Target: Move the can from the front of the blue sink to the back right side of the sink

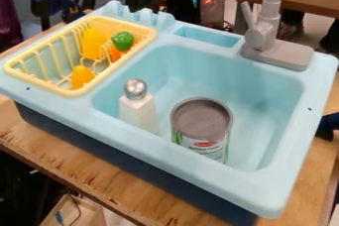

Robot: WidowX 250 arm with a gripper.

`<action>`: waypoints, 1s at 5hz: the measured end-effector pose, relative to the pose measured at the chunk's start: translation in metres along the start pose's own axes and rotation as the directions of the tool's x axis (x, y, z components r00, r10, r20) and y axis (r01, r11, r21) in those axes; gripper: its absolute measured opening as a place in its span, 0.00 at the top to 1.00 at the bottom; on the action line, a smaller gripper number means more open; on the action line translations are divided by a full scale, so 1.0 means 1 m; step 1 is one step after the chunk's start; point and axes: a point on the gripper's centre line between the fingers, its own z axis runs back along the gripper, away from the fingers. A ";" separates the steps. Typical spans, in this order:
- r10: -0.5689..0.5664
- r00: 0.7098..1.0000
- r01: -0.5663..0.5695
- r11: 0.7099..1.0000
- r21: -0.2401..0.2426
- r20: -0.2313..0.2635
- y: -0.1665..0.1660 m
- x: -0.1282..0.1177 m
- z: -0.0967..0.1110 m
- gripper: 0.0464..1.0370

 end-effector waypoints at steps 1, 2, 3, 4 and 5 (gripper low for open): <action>0.001 1.000 -0.001 1.000 -0.008 -0.025 -0.001 0.000 -0.007 0.03; -0.015 0.997 0.011 0.998 -0.061 -0.069 -0.010 -0.008 -0.019 0.03; -0.070 0.994 0.064 0.995 -0.074 -0.084 -0.026 -0.019 -0.017 0.03; -0.110 0.987 0.100 0.991 -0.093 -0.118 -0.042 -0.030 -0.024 0.03; -0.158 0.978 0.143 0.983 -0.113 -0.134 -0.063 -0.036 -0.032 0.03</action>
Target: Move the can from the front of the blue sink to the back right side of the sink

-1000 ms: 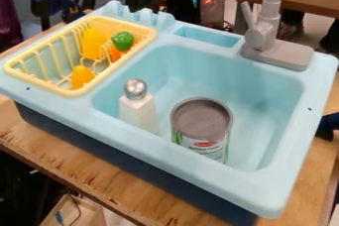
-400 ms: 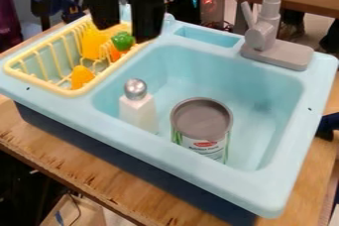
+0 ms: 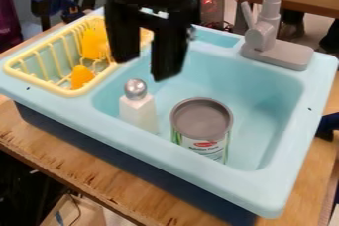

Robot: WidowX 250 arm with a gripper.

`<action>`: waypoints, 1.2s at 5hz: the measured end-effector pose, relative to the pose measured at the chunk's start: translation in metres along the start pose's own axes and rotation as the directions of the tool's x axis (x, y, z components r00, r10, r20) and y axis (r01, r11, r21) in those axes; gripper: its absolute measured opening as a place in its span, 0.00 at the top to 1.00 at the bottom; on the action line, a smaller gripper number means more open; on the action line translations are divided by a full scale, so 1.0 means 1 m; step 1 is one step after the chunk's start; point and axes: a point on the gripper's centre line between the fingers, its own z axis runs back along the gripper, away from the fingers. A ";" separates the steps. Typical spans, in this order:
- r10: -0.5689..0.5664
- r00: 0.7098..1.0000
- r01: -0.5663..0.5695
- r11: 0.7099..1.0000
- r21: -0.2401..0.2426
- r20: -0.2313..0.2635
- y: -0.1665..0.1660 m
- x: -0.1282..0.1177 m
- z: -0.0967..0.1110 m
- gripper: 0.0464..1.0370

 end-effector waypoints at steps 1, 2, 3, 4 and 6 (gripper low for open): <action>-0.019 1.000 0.019 1.000 0.008 -0.007 -0.015 0.001 -0.009 0.03; -0.010 1.000 0.010 1.000 0.025 -0.014 -0.022 0.003 -0.020 0.03; 0.003 0.999 -0.001 0.999 0.048 -0.039 -0.024 0.007 -0.030 0.03; 0.035 0.997 -0.030 0.997 0.073 -0.067 -0.021 0.009 -0.040 0.03; 0.056 0.992 -0.047 0.996 0.077 -0.115 -0.020 0.012 -0.059 0.03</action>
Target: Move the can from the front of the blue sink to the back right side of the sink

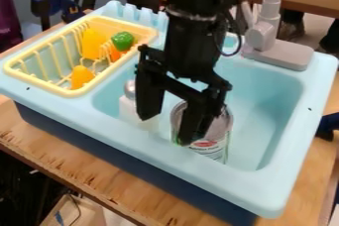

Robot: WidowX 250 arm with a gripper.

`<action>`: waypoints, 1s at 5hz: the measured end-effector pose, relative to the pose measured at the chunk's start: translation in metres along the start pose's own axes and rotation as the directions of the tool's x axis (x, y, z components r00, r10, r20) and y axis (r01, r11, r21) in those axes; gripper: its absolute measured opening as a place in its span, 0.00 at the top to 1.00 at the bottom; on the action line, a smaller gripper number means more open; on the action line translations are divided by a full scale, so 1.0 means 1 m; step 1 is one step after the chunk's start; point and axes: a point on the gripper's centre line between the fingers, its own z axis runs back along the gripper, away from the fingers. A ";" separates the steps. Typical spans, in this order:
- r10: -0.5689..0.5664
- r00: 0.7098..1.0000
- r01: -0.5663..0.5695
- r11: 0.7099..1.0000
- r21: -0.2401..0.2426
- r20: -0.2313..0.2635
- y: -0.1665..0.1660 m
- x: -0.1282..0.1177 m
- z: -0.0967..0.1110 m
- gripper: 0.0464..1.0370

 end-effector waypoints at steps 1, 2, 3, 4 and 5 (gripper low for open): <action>-0.002 1.000 0.002 1.000 -0.009 -0.001 -0.002 0.002 -0.003 0.03; -0.024 1.000 0.024 1.000 -0.005 -0.007 -0.008 0.004 -0.006 0.03; -0.030 0.999 0.030 1.000 -0.009 -0.016 -0.010 0.008 -0.009 0.03; -0.034 0.999 0.033 0.999 -0.015 -0.012 -0.012 0.015 -0.011 0.03; -0.033 0.999 0.032 0.999 -0.019 -0.018 -0.013 0.023 -0.015 0.03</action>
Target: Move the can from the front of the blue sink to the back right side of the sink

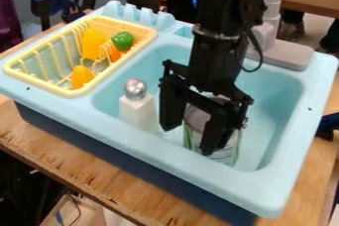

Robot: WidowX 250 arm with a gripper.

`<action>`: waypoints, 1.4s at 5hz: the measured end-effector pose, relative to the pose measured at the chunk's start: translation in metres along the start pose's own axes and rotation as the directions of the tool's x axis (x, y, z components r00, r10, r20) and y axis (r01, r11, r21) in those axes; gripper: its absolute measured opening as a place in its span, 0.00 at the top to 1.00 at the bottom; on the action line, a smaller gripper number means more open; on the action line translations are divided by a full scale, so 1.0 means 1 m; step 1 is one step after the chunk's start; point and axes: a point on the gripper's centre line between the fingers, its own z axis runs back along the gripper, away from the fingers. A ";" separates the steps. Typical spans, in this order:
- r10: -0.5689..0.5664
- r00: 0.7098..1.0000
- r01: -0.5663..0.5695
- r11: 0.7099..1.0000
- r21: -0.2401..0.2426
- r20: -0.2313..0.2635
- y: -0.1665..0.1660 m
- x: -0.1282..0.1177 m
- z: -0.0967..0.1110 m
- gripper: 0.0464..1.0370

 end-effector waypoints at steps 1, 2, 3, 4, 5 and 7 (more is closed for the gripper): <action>0.012 0.997 -0.008 0.999 -0.049 0.079 0.009 0.014 0.001 0.03; 0.043 0.975 -0.023 0.995 -0.094 0.219 0.025 0.032 0.014 0.03; 0.017 0.940 0.027 0.992 -0.124 0.340 0.035 0.057 0.034 0.03; -0.007 0.933 0.061 0.988 -0.140 0.361 0.033 0.069 0.033 0.03; -0.017 0.937 0.068 0.989 -0.133 0.348 0.034 0.069 0.032 0.03; 0.006 0.944 0.004 1.000 -0.029 0.331 0.047 0.047 0.050 0.03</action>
